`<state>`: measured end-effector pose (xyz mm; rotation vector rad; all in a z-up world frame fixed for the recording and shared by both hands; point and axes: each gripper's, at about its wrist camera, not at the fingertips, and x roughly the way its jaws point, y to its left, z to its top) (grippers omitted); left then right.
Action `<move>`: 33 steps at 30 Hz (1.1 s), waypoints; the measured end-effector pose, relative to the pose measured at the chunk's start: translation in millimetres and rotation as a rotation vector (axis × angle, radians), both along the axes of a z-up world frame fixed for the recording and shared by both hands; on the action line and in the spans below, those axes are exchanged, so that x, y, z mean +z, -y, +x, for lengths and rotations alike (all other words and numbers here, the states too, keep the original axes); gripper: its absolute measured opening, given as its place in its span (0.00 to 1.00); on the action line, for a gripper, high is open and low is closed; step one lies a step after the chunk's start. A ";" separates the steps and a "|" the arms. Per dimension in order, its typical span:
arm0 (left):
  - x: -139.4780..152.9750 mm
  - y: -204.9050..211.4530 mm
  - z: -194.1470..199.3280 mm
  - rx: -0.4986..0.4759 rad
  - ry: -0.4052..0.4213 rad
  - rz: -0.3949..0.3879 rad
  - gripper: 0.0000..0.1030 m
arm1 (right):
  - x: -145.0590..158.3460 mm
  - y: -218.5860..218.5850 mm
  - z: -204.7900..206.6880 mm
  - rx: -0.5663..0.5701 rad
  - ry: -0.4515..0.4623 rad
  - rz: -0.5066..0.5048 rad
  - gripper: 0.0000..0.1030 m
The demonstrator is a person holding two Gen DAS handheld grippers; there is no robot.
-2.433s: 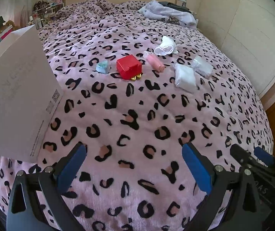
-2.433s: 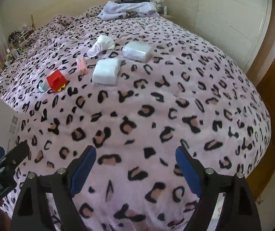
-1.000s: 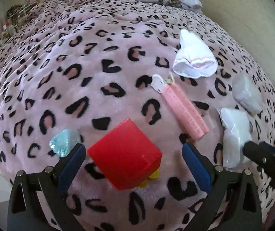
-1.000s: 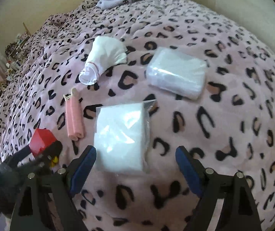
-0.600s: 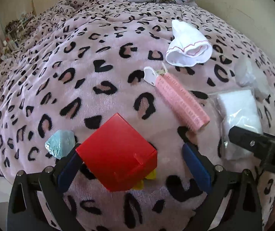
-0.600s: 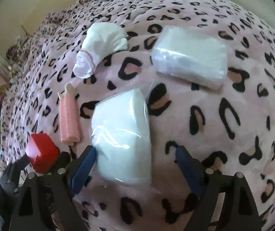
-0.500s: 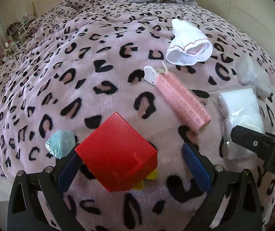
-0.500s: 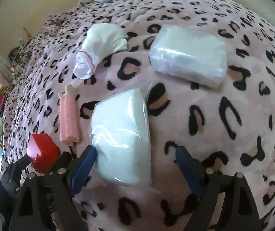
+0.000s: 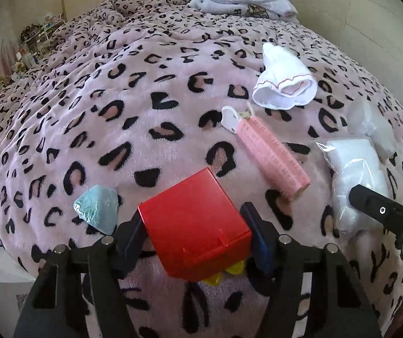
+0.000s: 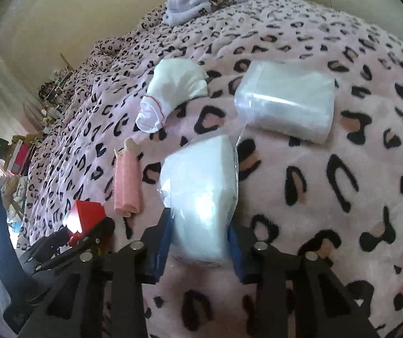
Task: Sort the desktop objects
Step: 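Lift and carry the red box and white pack toward the cardboard box with both tools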
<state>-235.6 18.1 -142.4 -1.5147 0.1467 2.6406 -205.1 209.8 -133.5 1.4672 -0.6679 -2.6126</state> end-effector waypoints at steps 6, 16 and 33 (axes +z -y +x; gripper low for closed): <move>11.7 -0.6 8.2 0.003 -0.023 0.008 0.59 | 8.3 3.1 5.5 0.013 -0.033 0.015 0.30; 24.2 1.8 22.5 0.015 -0.035 0.032 0.59 | 25.8 -3.5 29.9 0.007 -0.062 0.023 0.29; 62.6 9.1 62.7 0.050 -0.069 0.064 0.59 | 53.2 2.9 60.5 0.023 -0.090 0.046 0.29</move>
